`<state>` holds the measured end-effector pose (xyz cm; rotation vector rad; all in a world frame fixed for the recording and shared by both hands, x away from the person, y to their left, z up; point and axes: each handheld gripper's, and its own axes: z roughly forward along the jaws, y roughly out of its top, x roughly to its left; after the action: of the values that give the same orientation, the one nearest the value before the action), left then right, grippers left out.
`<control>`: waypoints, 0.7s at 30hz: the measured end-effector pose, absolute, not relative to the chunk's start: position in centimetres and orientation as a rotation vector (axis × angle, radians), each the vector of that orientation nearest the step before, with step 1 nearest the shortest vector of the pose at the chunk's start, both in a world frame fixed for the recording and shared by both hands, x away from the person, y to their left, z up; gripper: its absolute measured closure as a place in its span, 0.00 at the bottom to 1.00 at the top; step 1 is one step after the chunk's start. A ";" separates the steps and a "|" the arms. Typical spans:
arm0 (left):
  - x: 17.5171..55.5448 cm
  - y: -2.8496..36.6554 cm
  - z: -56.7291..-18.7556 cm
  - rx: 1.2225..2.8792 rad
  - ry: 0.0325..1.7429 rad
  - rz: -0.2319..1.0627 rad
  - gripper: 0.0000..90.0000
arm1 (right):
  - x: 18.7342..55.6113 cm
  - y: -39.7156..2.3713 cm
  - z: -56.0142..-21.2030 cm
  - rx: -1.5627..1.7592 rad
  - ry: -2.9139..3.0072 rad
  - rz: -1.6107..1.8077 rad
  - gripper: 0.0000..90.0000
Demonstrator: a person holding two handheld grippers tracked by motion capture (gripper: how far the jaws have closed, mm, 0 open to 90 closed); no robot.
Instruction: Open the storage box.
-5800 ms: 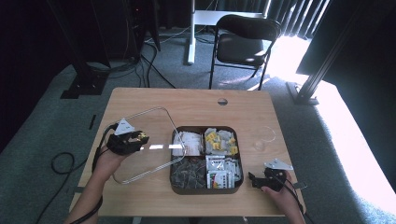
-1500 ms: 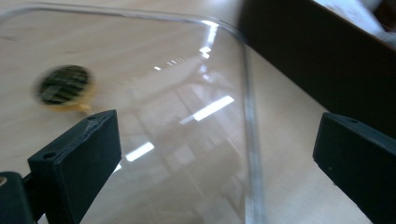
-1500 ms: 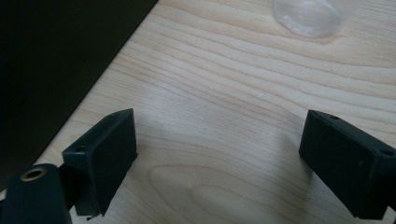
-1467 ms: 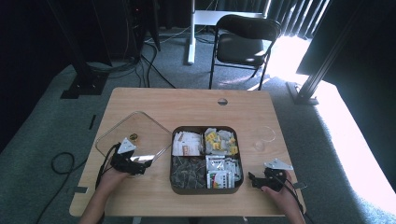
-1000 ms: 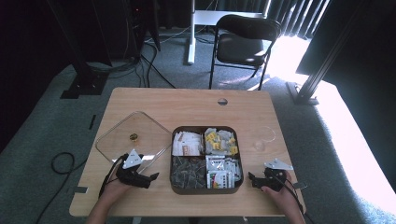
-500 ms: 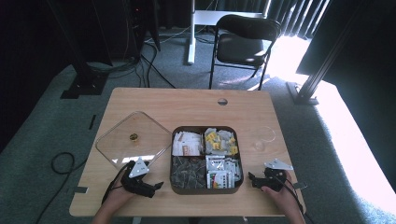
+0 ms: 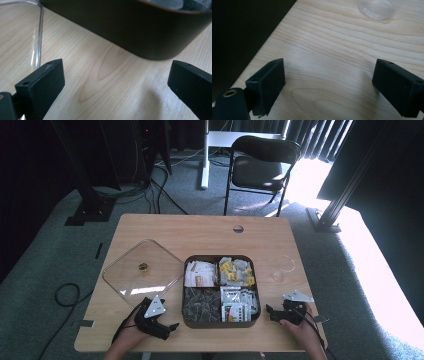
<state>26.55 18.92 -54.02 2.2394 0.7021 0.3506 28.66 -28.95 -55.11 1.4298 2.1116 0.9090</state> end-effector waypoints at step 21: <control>26.7 18.6 -54.7 2.295 0.755 0.318 0.02 | 28.7 -29.0 -55.1 1.430 2.112 0.909 0.12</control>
<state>26.67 18.65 -54.72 2.2954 0.7553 0.3176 28.65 -28.95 -55.11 1.4299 2.1119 0.9089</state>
